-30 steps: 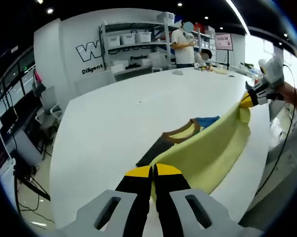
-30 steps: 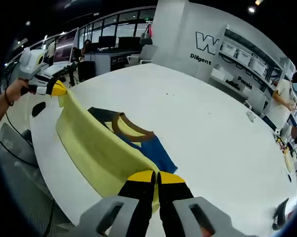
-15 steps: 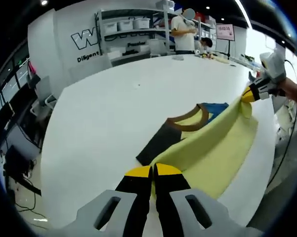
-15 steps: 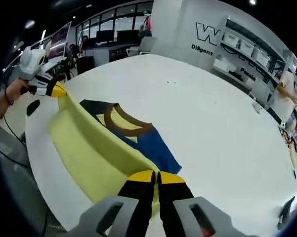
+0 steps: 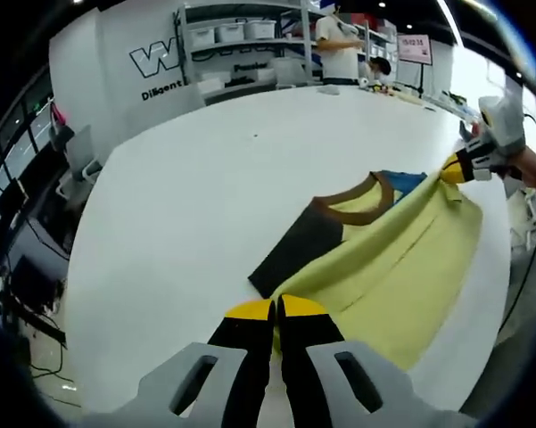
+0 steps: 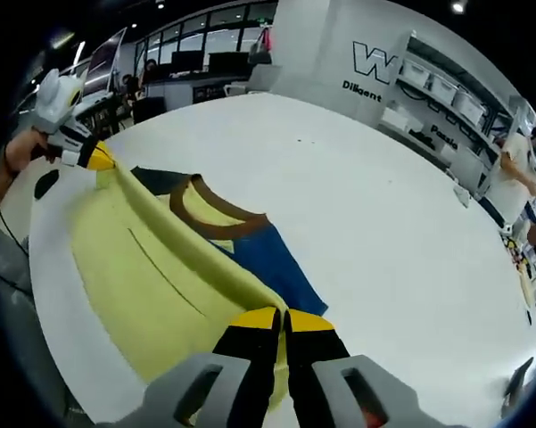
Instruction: Fold the garment on the visible template until the final outline fits inside the template.
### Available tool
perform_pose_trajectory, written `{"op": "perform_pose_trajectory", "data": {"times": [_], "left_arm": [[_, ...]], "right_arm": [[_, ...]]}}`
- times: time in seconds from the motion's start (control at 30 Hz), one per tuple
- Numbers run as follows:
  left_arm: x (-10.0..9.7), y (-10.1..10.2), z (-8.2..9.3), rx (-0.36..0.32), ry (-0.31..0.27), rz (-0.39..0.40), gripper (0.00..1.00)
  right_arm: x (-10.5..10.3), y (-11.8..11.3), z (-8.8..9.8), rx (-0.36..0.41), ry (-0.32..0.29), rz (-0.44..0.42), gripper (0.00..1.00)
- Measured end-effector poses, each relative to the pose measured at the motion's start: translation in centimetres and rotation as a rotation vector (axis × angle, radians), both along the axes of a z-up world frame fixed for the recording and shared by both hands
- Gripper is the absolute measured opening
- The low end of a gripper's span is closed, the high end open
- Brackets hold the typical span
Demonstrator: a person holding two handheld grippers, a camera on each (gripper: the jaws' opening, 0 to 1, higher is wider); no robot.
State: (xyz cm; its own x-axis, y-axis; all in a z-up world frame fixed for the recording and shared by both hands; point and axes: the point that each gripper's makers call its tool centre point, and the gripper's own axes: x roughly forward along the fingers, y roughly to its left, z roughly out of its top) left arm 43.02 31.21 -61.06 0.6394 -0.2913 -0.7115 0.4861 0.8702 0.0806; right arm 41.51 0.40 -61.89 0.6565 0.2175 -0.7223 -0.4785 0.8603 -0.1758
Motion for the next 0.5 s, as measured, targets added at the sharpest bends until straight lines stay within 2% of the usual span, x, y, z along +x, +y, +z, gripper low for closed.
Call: {"op": "perform_pose_trajectory", "data": {"times": [0.37, 0.5], "left_arm": [[0.6, -0.2, -1.4, 0.026, 0.031, 0.011, 0.0], [0.6, -0.2, -2.0, 0.021, 0.055, 0.01, 0.0]], "right_arm": [[0.6, -0.1, -2.1, -0.025, 0.024, 0.029, 0.0], [0.4, -0.1, -2.3, -0.023, 0.034, 0.031, 0.0]]}}
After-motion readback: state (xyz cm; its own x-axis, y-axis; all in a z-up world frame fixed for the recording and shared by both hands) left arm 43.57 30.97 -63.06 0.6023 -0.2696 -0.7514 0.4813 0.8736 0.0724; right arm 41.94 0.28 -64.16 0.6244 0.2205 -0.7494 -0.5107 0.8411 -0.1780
